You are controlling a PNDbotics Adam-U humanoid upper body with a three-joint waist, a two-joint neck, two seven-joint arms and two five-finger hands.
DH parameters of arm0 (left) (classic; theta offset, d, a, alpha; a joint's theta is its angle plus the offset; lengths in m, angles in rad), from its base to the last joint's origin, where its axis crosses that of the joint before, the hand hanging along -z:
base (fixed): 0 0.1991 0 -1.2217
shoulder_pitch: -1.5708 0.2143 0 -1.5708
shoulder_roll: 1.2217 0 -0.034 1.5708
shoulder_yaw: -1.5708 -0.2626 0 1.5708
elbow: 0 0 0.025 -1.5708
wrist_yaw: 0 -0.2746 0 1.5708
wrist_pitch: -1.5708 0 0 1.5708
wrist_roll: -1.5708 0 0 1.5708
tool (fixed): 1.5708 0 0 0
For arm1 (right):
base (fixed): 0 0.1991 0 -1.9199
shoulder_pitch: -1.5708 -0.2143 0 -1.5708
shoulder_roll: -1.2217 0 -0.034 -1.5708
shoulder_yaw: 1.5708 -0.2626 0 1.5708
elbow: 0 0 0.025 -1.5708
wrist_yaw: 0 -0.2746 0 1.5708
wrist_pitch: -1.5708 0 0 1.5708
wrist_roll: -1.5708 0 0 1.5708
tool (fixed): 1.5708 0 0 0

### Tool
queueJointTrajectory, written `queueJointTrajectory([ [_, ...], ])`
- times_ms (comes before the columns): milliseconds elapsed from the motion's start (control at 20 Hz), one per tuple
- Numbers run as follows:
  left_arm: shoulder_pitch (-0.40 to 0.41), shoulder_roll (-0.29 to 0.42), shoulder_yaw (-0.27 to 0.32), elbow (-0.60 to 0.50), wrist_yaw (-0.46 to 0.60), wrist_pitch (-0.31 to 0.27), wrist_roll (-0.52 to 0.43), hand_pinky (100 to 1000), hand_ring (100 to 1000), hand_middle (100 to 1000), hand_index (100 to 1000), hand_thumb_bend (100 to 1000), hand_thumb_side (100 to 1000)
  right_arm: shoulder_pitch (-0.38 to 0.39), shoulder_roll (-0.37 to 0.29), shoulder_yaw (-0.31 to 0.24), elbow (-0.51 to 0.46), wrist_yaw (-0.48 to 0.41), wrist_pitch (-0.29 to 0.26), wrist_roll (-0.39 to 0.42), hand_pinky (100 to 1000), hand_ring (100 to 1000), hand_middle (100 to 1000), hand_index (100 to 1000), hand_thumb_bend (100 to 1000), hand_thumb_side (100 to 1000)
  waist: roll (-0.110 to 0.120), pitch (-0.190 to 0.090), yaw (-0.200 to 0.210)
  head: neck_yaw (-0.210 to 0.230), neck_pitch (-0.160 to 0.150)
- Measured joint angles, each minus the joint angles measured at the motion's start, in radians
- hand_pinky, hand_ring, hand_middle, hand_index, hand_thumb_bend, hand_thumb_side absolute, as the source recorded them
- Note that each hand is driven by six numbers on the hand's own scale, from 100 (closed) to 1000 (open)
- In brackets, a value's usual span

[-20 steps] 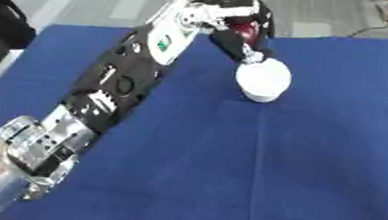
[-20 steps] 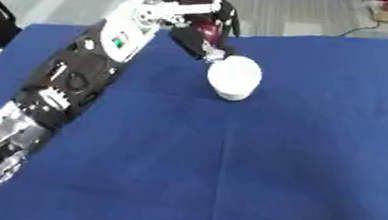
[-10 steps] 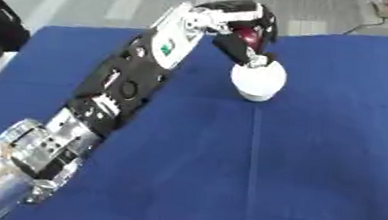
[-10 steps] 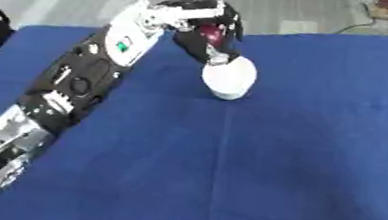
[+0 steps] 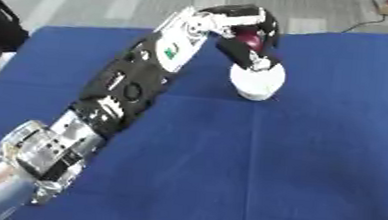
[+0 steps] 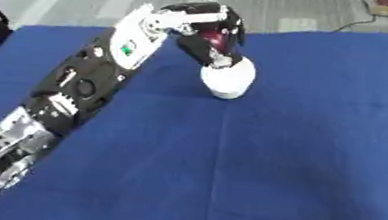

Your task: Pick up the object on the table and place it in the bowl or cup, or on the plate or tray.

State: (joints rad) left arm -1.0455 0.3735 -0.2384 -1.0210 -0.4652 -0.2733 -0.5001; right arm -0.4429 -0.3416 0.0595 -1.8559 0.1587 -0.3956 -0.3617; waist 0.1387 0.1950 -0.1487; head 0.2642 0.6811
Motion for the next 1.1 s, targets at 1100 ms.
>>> queueJointTrajectory([
  [1100, 0.005, -0.015, 0.042, 0.117, -0.05, -0.036, 0.114, 100, 227, 418, 420, 100, 472, -0.025, 0.01, 0.003, -0.007, -0.008, 0.002, 0.007, 466, 704, 737, 800, 100, 1000, 0.013, 0.032, -0.037, 0.024, -0.035],
])
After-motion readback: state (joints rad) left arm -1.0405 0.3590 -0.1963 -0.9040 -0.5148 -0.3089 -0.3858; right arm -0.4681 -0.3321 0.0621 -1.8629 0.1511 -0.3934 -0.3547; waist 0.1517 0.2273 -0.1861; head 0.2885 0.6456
